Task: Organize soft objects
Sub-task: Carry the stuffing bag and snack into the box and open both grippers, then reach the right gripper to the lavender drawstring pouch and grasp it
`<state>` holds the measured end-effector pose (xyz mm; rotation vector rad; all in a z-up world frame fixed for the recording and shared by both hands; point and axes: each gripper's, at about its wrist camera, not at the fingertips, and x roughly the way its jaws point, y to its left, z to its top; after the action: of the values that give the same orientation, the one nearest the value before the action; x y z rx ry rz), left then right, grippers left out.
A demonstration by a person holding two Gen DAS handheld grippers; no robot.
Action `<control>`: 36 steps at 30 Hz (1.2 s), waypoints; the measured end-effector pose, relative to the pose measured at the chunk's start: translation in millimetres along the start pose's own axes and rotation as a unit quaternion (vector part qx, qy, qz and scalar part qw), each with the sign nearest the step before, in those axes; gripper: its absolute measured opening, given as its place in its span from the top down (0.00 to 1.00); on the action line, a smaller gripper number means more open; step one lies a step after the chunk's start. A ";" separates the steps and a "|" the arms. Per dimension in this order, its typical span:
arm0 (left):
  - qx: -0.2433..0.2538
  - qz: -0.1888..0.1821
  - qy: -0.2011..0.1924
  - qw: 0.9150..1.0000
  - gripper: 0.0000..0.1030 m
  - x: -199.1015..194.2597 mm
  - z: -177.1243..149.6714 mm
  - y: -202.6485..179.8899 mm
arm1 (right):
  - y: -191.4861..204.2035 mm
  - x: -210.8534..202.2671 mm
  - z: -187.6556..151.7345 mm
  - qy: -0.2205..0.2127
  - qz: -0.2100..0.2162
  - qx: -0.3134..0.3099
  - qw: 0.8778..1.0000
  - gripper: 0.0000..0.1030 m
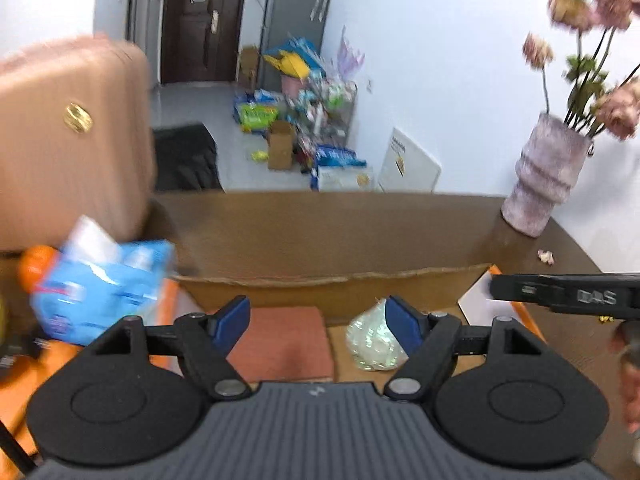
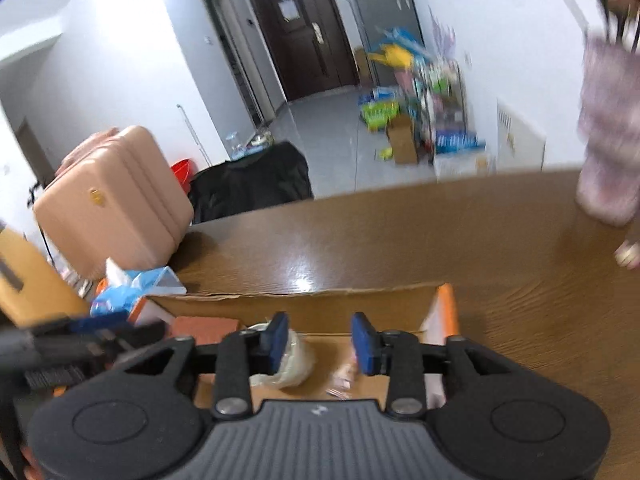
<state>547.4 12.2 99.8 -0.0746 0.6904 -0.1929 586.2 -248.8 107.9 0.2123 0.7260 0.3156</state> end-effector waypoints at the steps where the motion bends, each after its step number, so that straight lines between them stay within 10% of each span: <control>1: 0.002 0.005 -0.011 1.000 0.23 -17.1 -0.4 4.2 | 2.3 -17.1 -2.0 -0.010 -0.010 -0.016 1.000 0.59; 6: 0.030 0.027 -0.084 0.996 0.17 -108.0 -18.6 30.2 | 8.8 -107.2 -28.3 -0.068 -0.051 -0.096 0.992 0.32; 10: 0.046 0.043 -0.181 0.981 0.00 -173.8 -43.9 38.8 | 13.6 -165.9 -54.1 -0.123 -0.086 -0.134 0.980 0.28; 19: 0.060 0.052 -0.285 0.955 0.00 -241.0 -100.4 12.9 | 36.9 -240.8 -100.6 -0.222 -0.075 -0.142 0.962 0.09; 28: 0.029 0.071 -0.257 0.964 0.00 -262.2 -207.1 -6.7 | 53.3 -279.8 -233.8 -0.279 -0.103 -0.177 0.938 0.00; 36: -0.002 0.072 -0.278 0.958 0.00 -296.7 -313.4 -11.6 | 57.6 -280.7 -352.8 -0.249 -0.068 -0.143 0.955 0.00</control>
<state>121.7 59.1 45.8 -0.0771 0.1317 -0.0237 137.0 -266.0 40.5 -0.0377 0.1885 0.2192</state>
